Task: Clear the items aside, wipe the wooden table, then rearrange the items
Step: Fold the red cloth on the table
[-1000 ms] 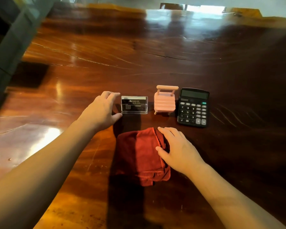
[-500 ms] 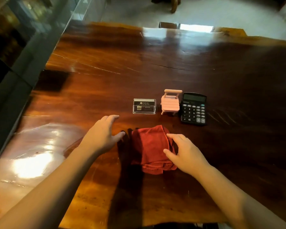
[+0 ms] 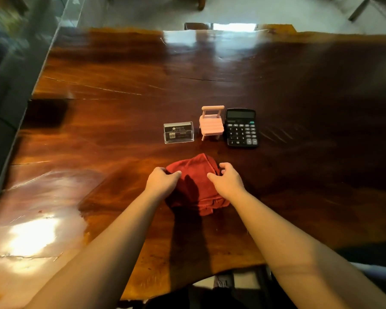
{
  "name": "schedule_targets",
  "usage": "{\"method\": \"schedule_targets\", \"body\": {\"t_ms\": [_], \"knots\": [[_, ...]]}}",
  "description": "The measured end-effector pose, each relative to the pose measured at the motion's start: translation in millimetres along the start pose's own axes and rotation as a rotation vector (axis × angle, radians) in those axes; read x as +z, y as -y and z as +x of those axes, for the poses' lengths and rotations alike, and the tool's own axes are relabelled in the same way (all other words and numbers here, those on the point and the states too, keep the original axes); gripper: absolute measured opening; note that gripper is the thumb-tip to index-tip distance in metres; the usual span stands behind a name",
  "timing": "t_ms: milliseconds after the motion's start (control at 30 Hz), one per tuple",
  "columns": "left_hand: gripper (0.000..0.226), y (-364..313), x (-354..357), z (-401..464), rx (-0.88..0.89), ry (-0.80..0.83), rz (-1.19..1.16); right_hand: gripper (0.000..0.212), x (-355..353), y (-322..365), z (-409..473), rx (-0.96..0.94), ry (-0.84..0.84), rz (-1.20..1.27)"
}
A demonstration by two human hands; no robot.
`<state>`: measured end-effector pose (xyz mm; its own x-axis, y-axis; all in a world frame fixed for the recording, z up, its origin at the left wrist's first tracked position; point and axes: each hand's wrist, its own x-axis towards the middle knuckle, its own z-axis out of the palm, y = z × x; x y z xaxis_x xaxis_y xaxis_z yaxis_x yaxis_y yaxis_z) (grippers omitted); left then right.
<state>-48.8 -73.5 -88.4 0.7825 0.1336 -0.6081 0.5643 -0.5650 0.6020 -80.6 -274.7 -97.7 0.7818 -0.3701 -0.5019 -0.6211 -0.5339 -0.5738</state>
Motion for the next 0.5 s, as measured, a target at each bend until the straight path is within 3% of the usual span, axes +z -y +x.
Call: {"method": "schedule_targets", "body": {"t_ms": [67, 200, 300, 400, 500], "knots": [[0.038, -0.7, 5.9, 2.2, -0.028, -0.011, -0.031, 0.067, 2.9, 0.8, 6.4, 0.024, -0.033, 0.013], [0.042, -0.5, 13.6, 7.1, -0.091, -0.001, -0.09, 0.068, 9.9, 1.5, 16.1, 0.045, -0.034, 0.084], [0.033, -4.3, 14.9, 3.0, -0.068, 0.064, -0.204, 0.029, 10.2, -0.3, 17.1, 0.027, -0.031, 0.1], [0.016, -7.1, 12.0, -12.4, -0.004, 0.187, -0.315, 0.039, 4.4, -1.8, 7.9, 0.009, 0.042, 0.187], [0.021, -9.7, 7.8, -28.6, 0.031, 0.324, -0.455, 0.021, -12.4, -5.5, -8.3, 0.018, 0.116, 0.263]]}}
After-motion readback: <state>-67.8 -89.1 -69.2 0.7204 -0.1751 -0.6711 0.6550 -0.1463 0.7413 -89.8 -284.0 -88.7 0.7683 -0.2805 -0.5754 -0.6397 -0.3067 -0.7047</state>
